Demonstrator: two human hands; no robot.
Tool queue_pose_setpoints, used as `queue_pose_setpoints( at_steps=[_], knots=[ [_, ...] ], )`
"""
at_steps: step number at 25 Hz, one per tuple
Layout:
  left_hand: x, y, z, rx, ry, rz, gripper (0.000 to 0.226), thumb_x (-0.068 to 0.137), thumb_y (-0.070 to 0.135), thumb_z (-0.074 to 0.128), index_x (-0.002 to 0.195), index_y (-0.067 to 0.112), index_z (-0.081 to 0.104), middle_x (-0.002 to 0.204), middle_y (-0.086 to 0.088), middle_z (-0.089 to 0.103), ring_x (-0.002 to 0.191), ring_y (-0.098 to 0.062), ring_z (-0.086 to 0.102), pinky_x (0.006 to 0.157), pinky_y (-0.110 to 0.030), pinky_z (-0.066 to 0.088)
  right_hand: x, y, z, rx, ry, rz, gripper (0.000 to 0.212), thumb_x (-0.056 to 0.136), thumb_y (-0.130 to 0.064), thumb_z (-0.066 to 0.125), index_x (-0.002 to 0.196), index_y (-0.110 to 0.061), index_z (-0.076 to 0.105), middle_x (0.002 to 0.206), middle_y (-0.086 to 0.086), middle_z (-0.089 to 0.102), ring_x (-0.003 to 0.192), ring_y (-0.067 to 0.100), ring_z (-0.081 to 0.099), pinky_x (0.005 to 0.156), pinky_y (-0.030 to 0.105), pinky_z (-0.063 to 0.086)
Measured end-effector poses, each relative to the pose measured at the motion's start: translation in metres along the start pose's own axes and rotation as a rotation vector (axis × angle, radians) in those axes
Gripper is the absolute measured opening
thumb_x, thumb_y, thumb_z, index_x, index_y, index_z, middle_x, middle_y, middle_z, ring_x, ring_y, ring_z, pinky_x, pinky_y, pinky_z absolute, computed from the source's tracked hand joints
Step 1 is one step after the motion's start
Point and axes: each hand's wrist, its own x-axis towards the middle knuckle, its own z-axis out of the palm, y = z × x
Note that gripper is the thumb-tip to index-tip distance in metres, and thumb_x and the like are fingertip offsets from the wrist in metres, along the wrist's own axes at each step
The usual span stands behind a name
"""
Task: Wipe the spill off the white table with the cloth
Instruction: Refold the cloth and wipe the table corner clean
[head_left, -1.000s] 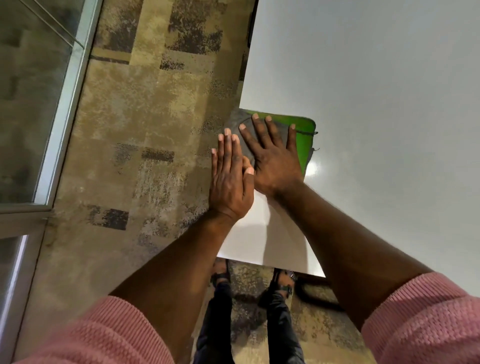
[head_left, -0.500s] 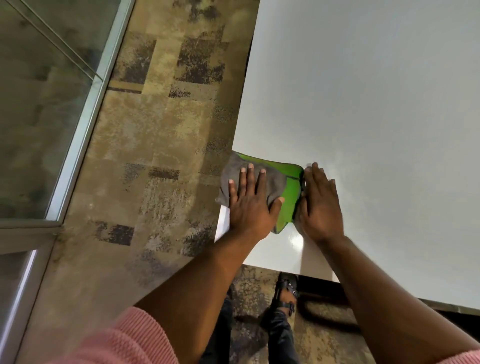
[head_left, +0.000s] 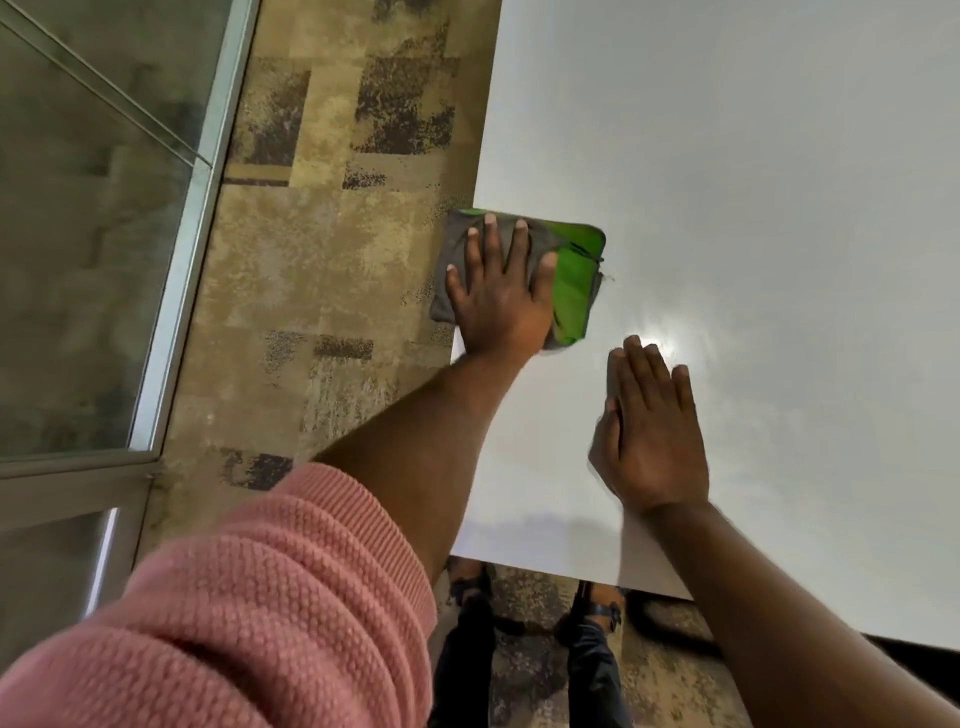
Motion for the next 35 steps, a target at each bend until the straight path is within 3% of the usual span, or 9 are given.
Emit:
queue_pose_setpoints(
  at_steps=[3,6,9,14,20,26,31,33,35],
  knots=[
    [0.051,0.018,-0.007,-0.303,-0.015,-0.121,0.055,0.108,0.052,0.023,0.156,0.030,0.039,0.172,0.000,0.020,0.160,-0.019,0.009,0.126,-0.055,0.011,0.001,0.002,-0.002,-0.008,-0.001,-0.003,0.064,0.097,-0.019,0.046,0.159,-0.005,0.040,0.168,0.015,0.035,0.158,0.031,0.027,0.130,0.054,0.014],
    [0.077,0.008,-0.009,-0.134,-0.029,-0.060,0.053,0.108,0.046,0.032,0.159,0.033,0.033,0.173,-0.008,0.014,0.159,-0.029,0.013,0.122,-0.054,0.027,0.001,0.001,-0.001,-0.009,-0.013,-0.001,0.064,0.097,-0.018,0.047,0.159,-0.006,0.039,0.169,0.013,0.033,0.159,0.029,0.024,0.130,0.052,0.012],
    [0.073,-0.003,-0.003,-0.070,-0.010,-0.068,0.059,0.107,0.048,0.035,0.162,0.030,0.024,0.170,-0.015,0.020,0.149,-0.039,0.032,0.107,-0.054,0.043,0.000,0.001,0.001,-0.013,-0.009,-0.001,0.063,0.097,-0.019,0.046,0.159,-0.007,0.040,0.169,0.012,0.033,0.159,0.029,0.024,0.131,0.050,0.010],
    [0.012,-0.022,0.000,-0.113,0.042,-0.194,0.064,0.107,0.049,0.037,0.162,0.019,0.025,0.145,-0.019,0.051,0.127,-0.040,0.054,0.094,-0.050,0.050,-0.002,-0.002,0.000,-0.034,-0.002,-0.013,0.063,0.098,-0.020,0.045,0.159,-0.005,0.040,0.169,0.014,0.033,0.159,0.031,0.026,0.130,0.053,0.013],
    [-0.105,-0.048,0.007,-0.032,0.080,-0.225,0.062,0.108,0.047,0.035,0.161,0.016,0.030,0.135,-0.018,0.059,0.114,-0.036,0.060,0.087,-0.046,0.052,-0.002,-0.003,-0.004,-0.061,-0.037,-0.014,0.064,0.098,-0.022,0.038,0.159,-0.002,0.037,0.169,0.017,0.031,0.158,0.034,0.026,0.129,0.055,0.014],
    [-0.194,-0.069,0.020,-0.026,0.115,-0.285,0.061,0.108,0.047,0.036,0.160,0.017,0.033,0.136,-0.018,0.059,0.117,-0.036,0.060,0.089,-0.046,0.050,-0.004,-0.006,-0.011,-0.116,-0.103,-0.044,0.063,0.100,-0.018,0.040,0.160,-0.001,0.030,0.171,0.019,0.024,0.159,0.037,0.019,0.128,0.057,0.012],
    [-0.265,-0.068,0.032,-0.015,0.158,-0.356,0.058,0.108,0.044,0.035,0.159,0.018,0.035,0.154,-0.020,0.046,0.132,-0.039,0.051,0.099,-0.050,0.046,-0.004,-0.007,-0.016,-0.132,-0.148,-0.061,0.060,0.107,-0.019,0.036,0.164,-0.003,0.024,0.174,0.017,0.016,0.161,0.034,0.013,0.129,0.053,0.007],
    [-0.282,-0.056,0.039,-0.148,0.226,-0.397,0.055,0.108,0.035,0.043,0.158,0.010,0.038,0.159,-0.026,0.036,0.143,-0.045,0.038,0.114,-0.056,0.037,-0.004,-0.006,-0.016,-0.137,-0.148,-0.063,0.060,0.107,-0.020,0.034,0.164,-0.003,0.024,0.174,0.016,0.016,0.161,0.033,0.013,0.129,0.053,0.007],
    [-0.281,-0.035,0.045,-0.385,0.334,-0.560,0.055,0.107,0.023,0.049,0.156,0.001,0.036,0.163,-0.032,0.025,0.151,-0.050,0.023,0.126,-0.048,0.016,-0.003,-0.006,-0.016,-0.129,-0.148,-0.064,0.060,0.107,-0.021,0.034,0.164,-0.003,0.024,0.174,0.016,0.017,0.161,0.033,0.014,0.130,0.053,0.007]
  ],
)
